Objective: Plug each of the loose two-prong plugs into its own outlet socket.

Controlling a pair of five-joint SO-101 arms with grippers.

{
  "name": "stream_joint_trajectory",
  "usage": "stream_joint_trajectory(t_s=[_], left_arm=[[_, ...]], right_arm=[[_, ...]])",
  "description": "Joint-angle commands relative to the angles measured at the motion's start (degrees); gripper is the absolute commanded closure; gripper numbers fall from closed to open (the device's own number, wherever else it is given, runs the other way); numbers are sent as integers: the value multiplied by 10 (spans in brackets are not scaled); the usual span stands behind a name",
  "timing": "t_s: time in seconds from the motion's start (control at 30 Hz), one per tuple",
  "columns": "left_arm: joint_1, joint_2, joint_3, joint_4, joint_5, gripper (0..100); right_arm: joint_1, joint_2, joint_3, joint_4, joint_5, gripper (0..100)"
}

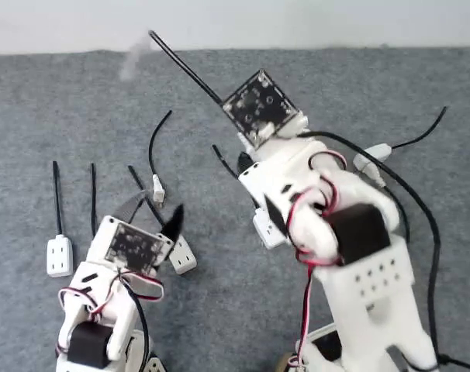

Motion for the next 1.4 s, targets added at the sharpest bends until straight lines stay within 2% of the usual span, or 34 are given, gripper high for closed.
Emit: stream_joint_trajectory(t_s=[0.0, 0.13, 0.37, 0.57, 1.37], left_arm=[[108, -10, -59, 4, 8, 775], [164, -10, -97, 4, 7, 775], [211, -10, -171, 1, 8, 775], [207, -10, -183, -22, 7, 775], [195, -10, -120, -78, 11, 775]], right_arm=[[-46, -37, -33, -31, -4, 991], [-85, -43, -33, -30, -4, 991], [-127, -47, -48, -11, -4, 991], [-167, -48, -79, 36, -4, 991], [-186, -85, -84, 102, 8, 991]])
